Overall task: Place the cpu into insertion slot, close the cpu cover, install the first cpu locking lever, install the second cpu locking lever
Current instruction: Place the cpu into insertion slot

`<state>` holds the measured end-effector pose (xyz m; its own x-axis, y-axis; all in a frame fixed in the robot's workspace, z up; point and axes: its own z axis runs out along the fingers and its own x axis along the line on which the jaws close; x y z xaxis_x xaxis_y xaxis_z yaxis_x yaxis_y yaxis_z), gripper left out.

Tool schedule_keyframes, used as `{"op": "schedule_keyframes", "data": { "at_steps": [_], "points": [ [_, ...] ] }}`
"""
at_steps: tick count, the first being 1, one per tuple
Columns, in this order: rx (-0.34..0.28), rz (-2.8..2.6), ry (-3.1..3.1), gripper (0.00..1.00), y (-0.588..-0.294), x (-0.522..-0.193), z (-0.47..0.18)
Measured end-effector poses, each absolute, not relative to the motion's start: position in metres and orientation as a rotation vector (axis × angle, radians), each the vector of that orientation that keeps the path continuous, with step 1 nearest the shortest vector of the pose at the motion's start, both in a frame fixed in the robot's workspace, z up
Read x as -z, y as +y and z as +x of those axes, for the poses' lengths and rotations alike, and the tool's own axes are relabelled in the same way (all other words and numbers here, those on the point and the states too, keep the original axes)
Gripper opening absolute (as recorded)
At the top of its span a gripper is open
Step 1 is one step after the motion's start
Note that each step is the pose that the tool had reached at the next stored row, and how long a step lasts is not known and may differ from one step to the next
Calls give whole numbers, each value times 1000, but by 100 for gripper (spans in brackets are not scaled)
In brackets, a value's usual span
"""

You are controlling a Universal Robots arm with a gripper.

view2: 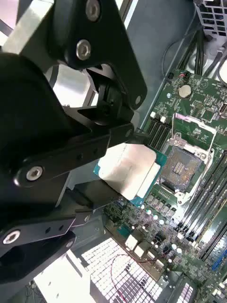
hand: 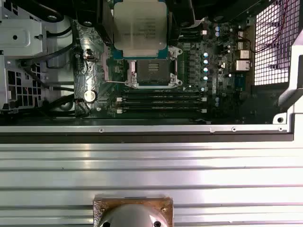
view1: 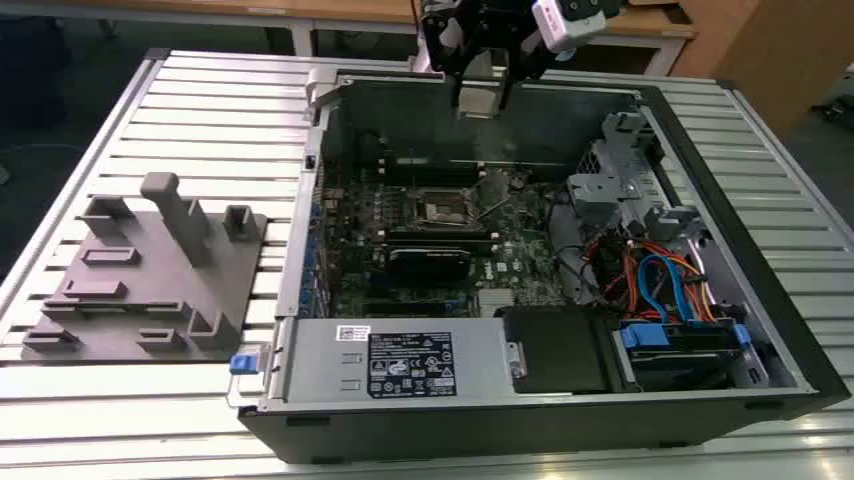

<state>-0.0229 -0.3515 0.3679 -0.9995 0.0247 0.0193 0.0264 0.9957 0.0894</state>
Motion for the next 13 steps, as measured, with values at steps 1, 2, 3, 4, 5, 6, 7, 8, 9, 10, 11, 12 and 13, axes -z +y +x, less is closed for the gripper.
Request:
{"op": "schedule_keyframes", "data": {
  "at_steps": [1, 2, 3, 4, 5, 6, 7, 8, 9, 10, 11, 12, 13],
  "points": [
    [140, -40, -3120, 54, -351, -368, -23],
    [140, -40, -3120, 54, -351, -368, -23],
    [140, -40, -3120, 54, -351, -368, -23],
    [140, -40, -3120, 54, -351, -368, -23],
    [140, -40, -3120, 54, -351, -368, -23],
    [140, -40, -3120, 54, -351, -368, -23],
    [140, -40, -3120, 54, -351, -368, -23],
    [140, -40, -3120, 54, -351, -368, -23],
    [140, -40, -3120, 54, -351, -368, -23],
    [140, -40, -3120, 54, -351, -368, -23],
    [140, -40, -3120, 54, -351, -368, -23],
    [140, -40, -3120, 54, -351, -368, -23],
    [140, -41, -3120, 54, -351, -368, -23]
  ]
}}
